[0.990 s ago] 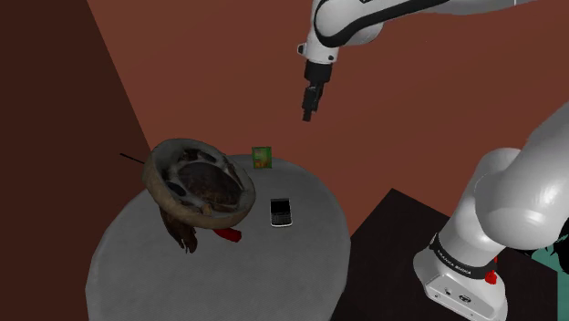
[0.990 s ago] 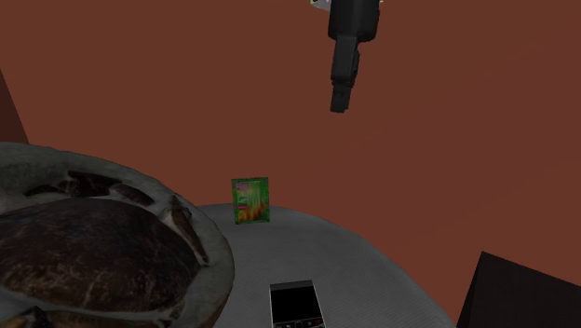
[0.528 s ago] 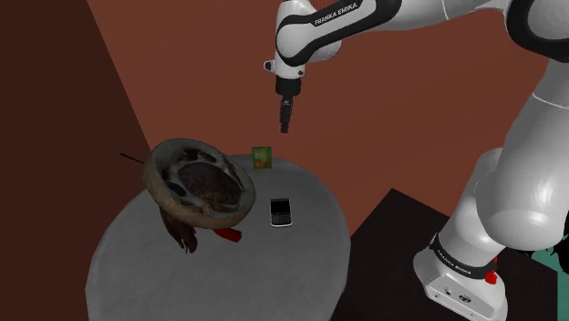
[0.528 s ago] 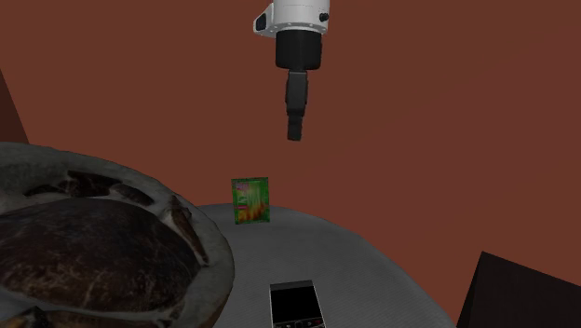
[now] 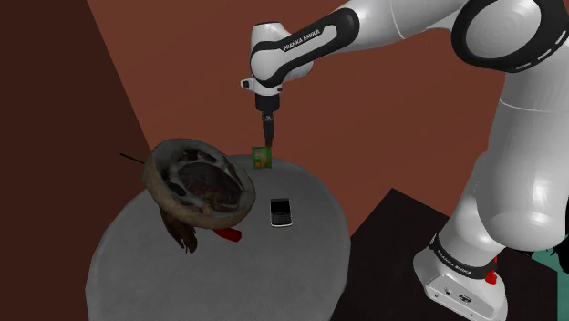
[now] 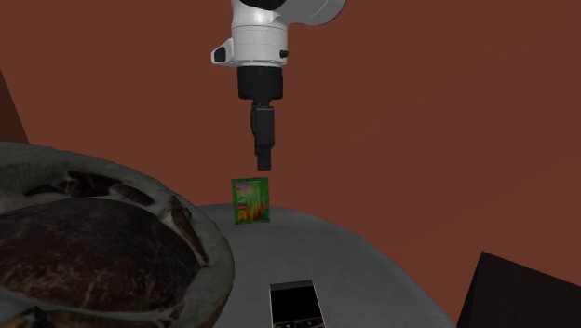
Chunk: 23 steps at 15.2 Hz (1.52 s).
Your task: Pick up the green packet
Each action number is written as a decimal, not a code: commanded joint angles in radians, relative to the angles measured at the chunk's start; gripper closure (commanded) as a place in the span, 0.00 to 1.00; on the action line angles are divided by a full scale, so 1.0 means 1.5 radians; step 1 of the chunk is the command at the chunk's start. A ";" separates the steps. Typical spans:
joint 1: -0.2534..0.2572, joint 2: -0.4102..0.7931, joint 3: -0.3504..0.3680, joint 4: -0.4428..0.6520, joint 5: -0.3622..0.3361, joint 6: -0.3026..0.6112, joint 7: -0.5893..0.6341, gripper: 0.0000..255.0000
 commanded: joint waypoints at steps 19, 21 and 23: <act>0.000 0.013 0.001 -0.009 0.002 0.023 -0.004 1.00; 0.000 0.007 0.001 0.000 0.001 0.007 -0.003 1.00; 0.000 0.000 0.000 0.010 -0.001 -0.009 -0.001 1.00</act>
